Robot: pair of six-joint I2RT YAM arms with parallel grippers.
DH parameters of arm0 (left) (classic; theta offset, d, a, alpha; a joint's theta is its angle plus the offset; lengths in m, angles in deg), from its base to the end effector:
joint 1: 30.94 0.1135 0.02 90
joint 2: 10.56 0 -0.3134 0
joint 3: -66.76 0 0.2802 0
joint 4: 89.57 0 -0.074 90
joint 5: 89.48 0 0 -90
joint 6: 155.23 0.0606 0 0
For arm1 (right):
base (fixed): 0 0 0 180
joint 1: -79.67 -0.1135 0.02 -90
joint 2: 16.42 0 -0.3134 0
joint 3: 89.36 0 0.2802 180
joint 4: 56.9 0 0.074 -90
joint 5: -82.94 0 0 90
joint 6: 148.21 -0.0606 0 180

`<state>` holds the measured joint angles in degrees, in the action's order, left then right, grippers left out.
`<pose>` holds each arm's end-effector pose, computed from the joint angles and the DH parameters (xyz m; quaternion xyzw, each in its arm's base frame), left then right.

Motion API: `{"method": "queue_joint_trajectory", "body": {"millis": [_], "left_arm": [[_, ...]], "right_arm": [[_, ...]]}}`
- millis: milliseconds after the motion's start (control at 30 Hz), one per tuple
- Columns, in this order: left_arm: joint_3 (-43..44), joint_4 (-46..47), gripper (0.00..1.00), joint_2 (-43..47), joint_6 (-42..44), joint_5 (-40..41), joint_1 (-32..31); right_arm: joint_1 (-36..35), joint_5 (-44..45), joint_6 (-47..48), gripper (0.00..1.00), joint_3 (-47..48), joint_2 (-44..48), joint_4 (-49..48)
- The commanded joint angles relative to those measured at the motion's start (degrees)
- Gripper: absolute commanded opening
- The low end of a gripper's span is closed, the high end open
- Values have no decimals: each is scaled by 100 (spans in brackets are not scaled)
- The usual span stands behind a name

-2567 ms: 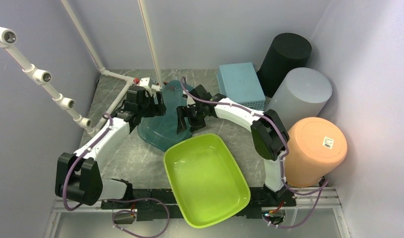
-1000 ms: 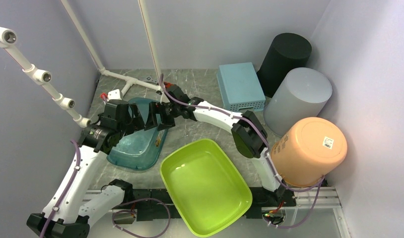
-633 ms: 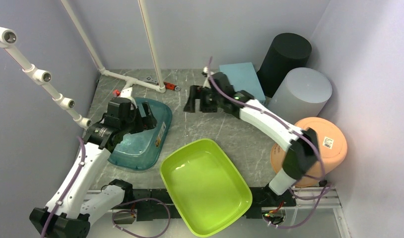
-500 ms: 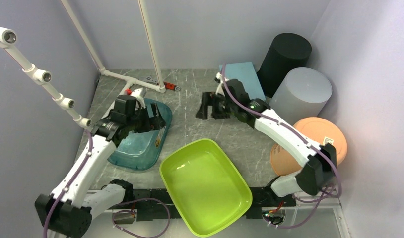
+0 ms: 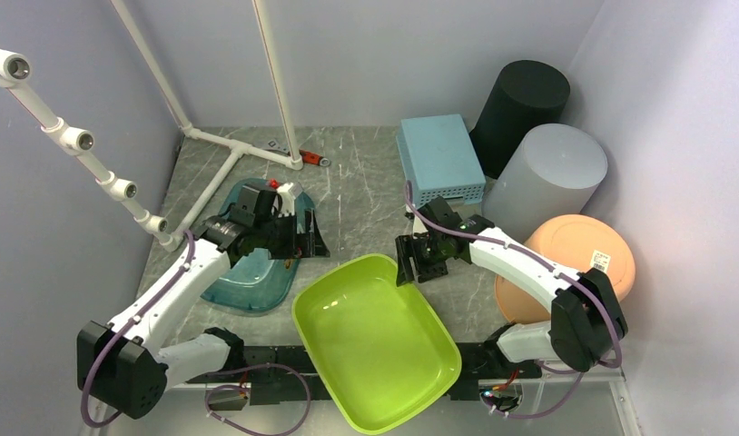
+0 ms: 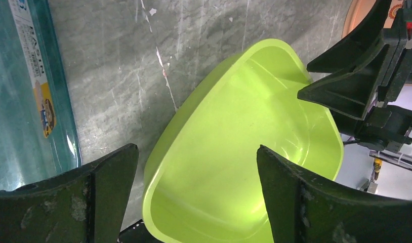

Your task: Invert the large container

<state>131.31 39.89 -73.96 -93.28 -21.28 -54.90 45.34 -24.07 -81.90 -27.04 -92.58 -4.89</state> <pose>0.2144 -0.1199 0.3005 0.0327 0.9227 -0.3088 0.2285 0.2139 0.1675 0.2304 -0.1205 0.9601 0.2268 0.1108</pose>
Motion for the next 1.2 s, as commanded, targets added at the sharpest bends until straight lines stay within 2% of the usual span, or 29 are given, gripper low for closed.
{"method": "queue_joint_trajectory", "body": {"millis": [0,67,167,267,467,700,833,967,1167], "left_arm": [[19,243,91,-65,74,-167,-94],[36,278,91,-129,70,-148,-116],[61,355,91,-212,54,-128,-132],[122,351,91,-279,91,-99,-167],[326,268,91,-350,285,17,-187],[722,365,92,-836,1119,-301,-195],[1067,589,93,-1298,1799,-844,-194],[1576,462,92,-1855,2182,-1565,-201],[1702,371,90,-2185,2146,-1389,-272]], "right_arm": [[-38,-2,407,58,28,72,16],[-69,94,547,46,136,106,15],[-97,224,774,35,358,65,36],[-97,259,952,17,446,-55,-25],[-187,250,1285,2,680,-411,-55],[-259,746,2280,0,1073,-209,-334],[-328,703,3440,0,1401,-12,-411],[-428,706,4201,0,1610,91,-531],[-507,294,4815,0,1967,34,-476]]}}
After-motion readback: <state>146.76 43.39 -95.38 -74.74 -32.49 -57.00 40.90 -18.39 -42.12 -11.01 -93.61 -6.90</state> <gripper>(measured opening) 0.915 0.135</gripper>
